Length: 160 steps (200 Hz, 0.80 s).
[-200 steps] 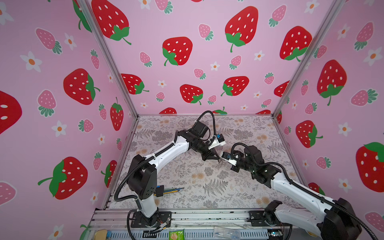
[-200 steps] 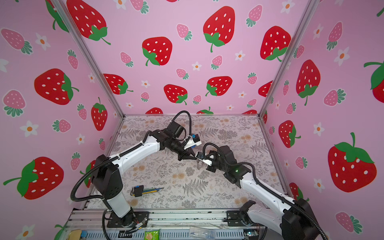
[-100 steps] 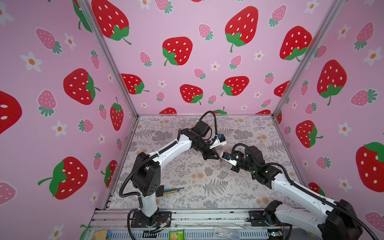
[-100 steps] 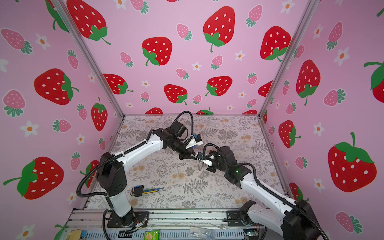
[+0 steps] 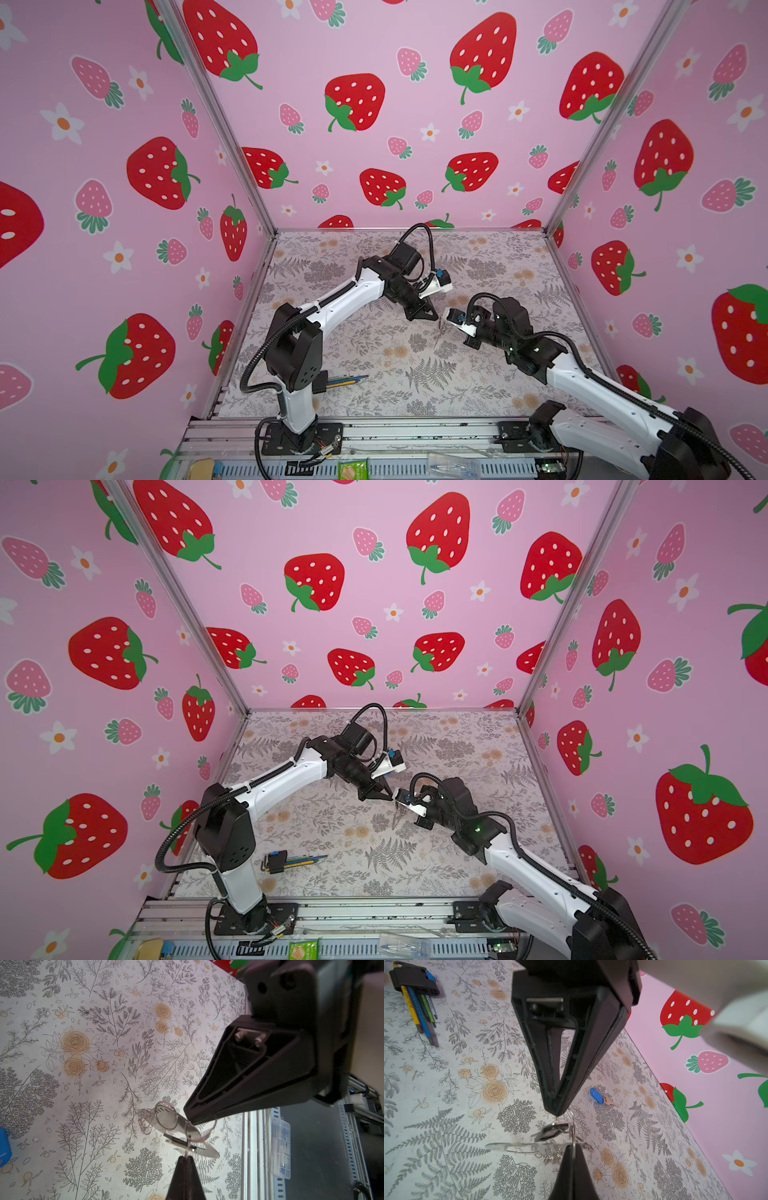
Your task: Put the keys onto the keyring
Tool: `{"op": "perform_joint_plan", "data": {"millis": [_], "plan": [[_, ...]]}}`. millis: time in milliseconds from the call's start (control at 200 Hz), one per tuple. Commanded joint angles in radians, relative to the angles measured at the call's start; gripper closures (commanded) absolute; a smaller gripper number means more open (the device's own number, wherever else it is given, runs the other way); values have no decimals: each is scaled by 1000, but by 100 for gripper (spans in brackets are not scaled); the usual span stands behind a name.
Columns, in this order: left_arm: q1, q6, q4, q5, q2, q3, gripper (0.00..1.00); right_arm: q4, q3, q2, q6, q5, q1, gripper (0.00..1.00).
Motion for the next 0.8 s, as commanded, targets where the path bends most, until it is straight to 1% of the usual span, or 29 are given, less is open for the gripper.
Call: {"op": "perform_joint_plan", "data": {"millis": [0,10,35,60,95,140,345,445,515,600,695,795], "plan": [[2,33,-22,38,-6,12,95,54,-4,-17,19,-40,4,100],[1,34,-17,37,-8,7,95,54,-4,-16,20,-43,4,100],[4,34,-4,33,-16,-2,86,53,-3,-15,22,-48,3,100],[6,34,12,29,-26,-14,80,53,-3,-12,24,-55,3,100],[9,45,28,22,-42,-32,75,51,0,-9,25,-66,3,100],[12,58,60,6,-66,-59,72,47,2,-4,29,-80,3,100],[16,125,271,-98,-218,-242,69,18,25,26,50,-152,3,100],[15,142,383,-124,-283,-328,68,13,39,41,58,-180,3,100],[15,157,429,-122,-313,-366,66,10,48,49,62,-191,2,100],[15,178,456,-91,-340,-385,65,-2,63,57,60,-211,3,100],[11,259,435,-44,-360,-392,65,-23,82,62,50,-239,1,100],[1,324,443,-42,-377,-410,65,-49,98,71,38,-284,1,100]]}}
